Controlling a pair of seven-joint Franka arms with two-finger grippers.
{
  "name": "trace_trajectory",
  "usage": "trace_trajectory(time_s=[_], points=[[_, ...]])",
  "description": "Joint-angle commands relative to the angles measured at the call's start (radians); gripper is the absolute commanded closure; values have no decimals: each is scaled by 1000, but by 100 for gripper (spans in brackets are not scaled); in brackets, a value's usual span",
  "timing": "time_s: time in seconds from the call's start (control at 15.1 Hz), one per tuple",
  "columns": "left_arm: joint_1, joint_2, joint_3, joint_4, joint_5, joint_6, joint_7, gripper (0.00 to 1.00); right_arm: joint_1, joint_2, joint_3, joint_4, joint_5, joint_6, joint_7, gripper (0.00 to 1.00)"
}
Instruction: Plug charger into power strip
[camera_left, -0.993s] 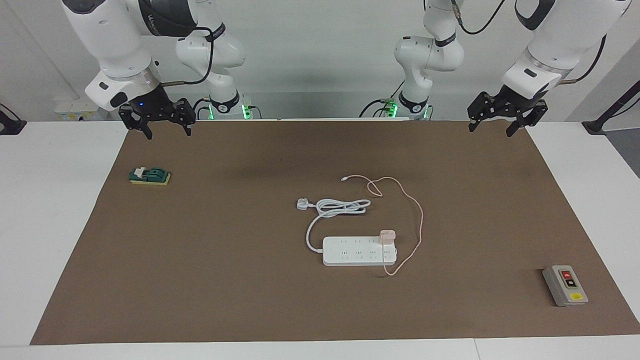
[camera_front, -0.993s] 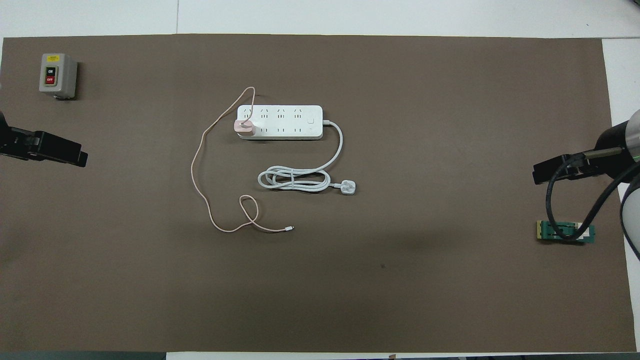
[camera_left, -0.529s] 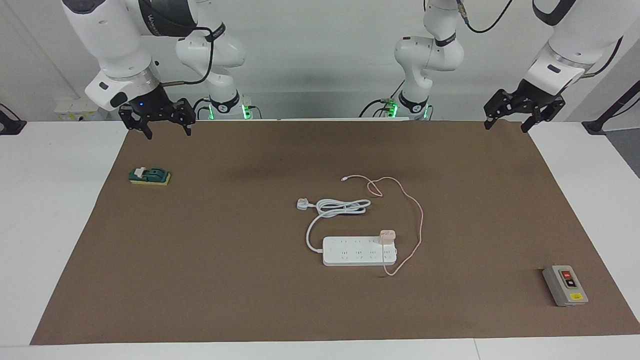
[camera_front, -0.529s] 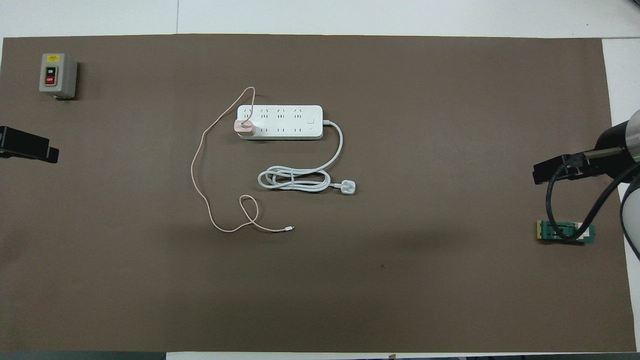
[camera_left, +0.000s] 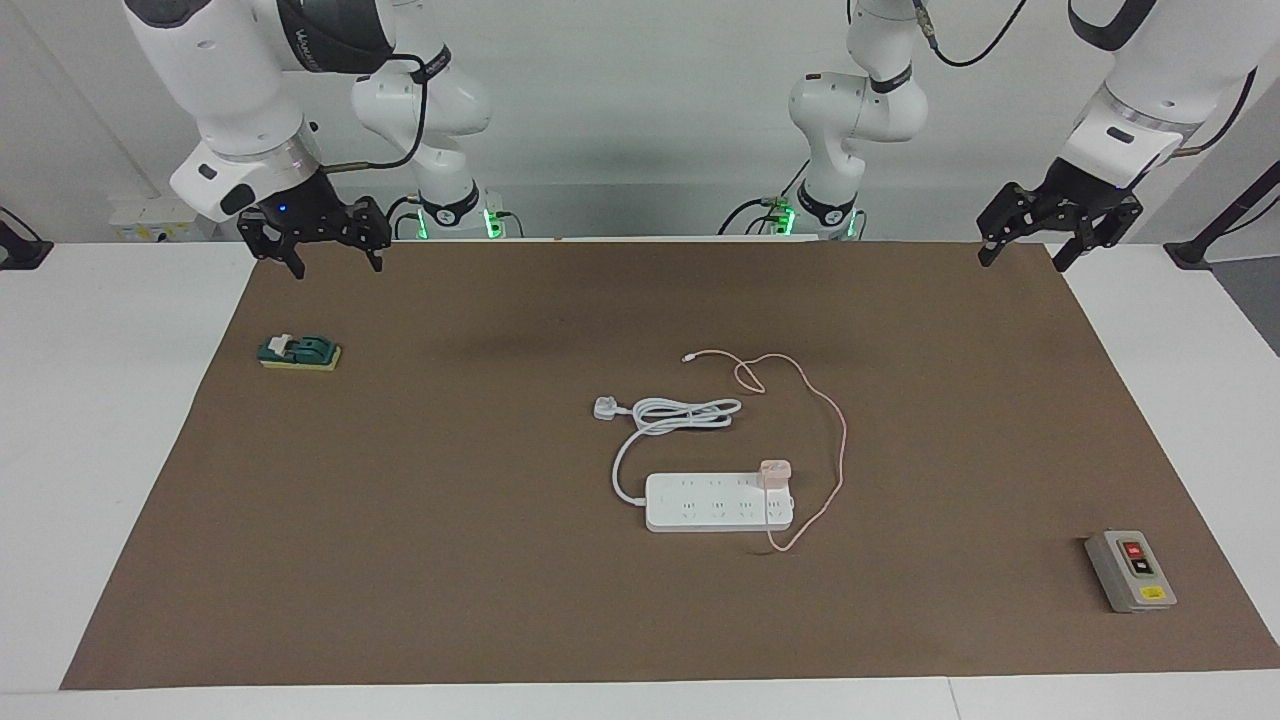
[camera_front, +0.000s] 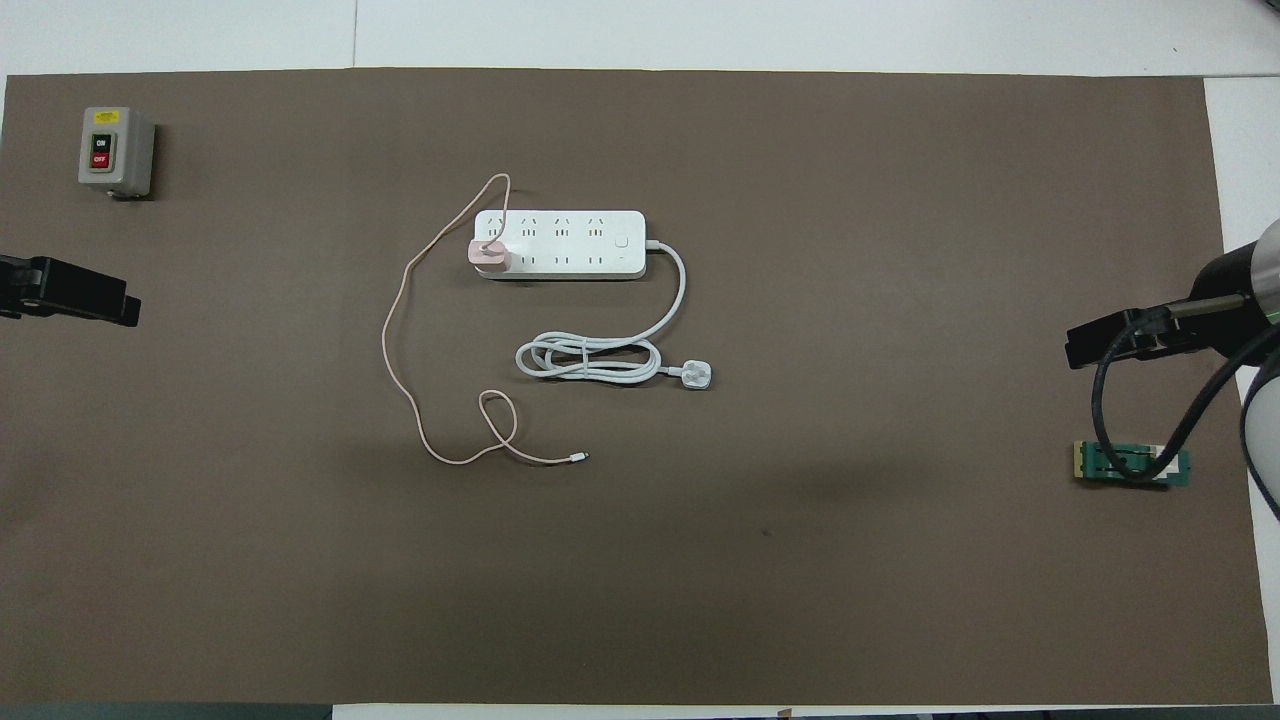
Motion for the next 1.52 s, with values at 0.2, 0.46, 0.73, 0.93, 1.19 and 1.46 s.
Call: trace_trajectory(time_s=[0.2, 0.46, 0.73, 0.93, 1.19, 1.46], points=[[-28, -57, -2, -123, 30, 33, -9, 0, -17, -12, 10, -5, 15, -8, 6, 0], [-28, -55, -2, -143, 37, 55, -10, 0, -15, -12, 10, -5, 15, -8, 6, 0], [-28, -54, -2, -142, 39, 46, -8, 0, -17, -12, 10, -5, 15, -8, 6, 0], [-27, -49, -3, -132, 39, 43, -2, 0, -15, -12, 10, -5, 15, -8, 6, 0], [-21, -55, -2, -143, 39, 38, -2, 0, -17, -12, 8, -5, 15, -8, 6, 0], [-19, -57, -2, -146, 40, 24, -2, 0, -17, -12, 10, -5, 15, -8, 6, 0]])
